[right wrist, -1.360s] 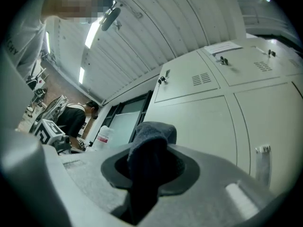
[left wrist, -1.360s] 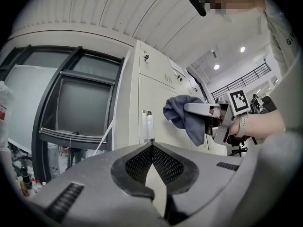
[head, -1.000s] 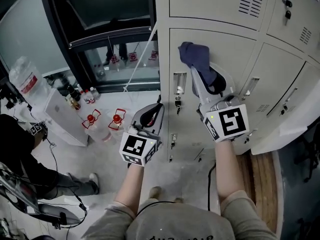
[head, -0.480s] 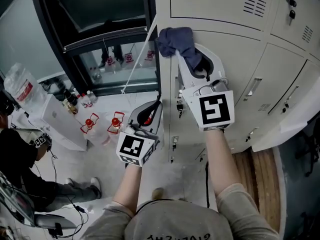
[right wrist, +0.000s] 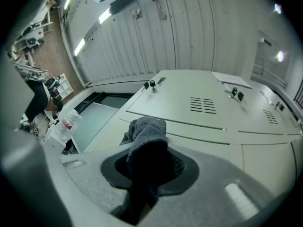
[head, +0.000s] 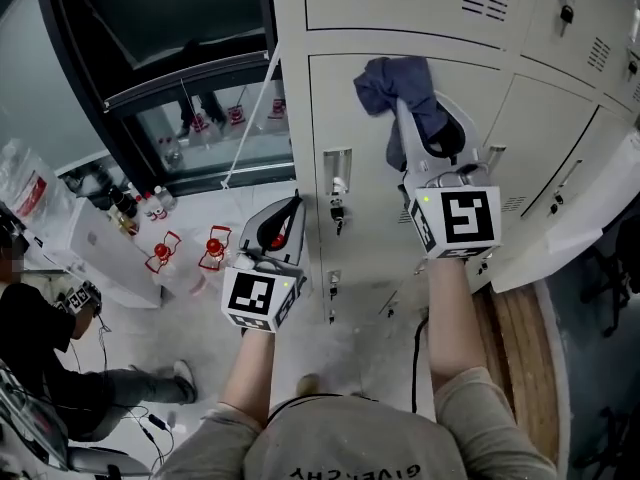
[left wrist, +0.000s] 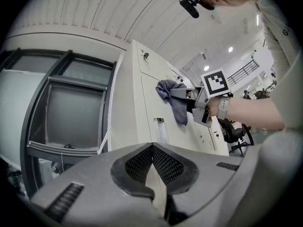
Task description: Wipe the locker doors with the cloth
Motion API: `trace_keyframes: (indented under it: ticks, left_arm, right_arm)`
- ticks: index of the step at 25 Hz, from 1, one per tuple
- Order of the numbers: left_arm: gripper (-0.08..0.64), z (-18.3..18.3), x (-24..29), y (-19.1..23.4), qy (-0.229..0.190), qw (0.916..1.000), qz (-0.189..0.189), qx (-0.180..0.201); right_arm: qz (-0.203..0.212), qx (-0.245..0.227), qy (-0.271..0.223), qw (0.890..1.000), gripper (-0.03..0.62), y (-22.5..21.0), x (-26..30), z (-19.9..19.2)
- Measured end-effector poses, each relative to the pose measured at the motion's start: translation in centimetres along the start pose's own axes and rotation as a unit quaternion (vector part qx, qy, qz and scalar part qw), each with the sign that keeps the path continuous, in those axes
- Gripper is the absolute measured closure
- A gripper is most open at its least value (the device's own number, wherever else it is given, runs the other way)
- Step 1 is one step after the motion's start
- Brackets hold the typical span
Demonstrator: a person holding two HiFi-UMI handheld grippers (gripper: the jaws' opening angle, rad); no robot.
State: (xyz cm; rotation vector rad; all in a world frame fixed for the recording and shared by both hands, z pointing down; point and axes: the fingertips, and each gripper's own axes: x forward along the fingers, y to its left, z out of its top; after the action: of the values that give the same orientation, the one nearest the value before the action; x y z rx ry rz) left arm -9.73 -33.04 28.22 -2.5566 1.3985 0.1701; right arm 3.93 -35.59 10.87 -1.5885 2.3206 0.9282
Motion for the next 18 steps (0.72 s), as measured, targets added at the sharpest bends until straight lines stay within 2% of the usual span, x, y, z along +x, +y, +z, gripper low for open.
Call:
trace_keyframes:
  ticks: [8, 13, 18]
  left_arm:
    - [0.561, -0.9, 0.2, 0.3, 0.002, 0.9997, 0.019, -0.015]
    - [0.561, -0.9, 0.3, -0.1, 0.004, 0.9998, 0.014, -0.017]
    - [0.561, -1.1, -0.1, -0.3, 0.008, 0.9998, 0.012, -0.016]
  right_arm:
    - [-0.06, 0.056, 0.014, 0.997, 0.508, -7.3, -2.8, -2.2]
    - [-0.105, 0.101, 0.012, 0.989, 0.505, -11.0, -4.4, -3.4]
    - [-0.149, 0.109, 0.019, 0.983, 0.503, -13.2, -5.7, -4.3]
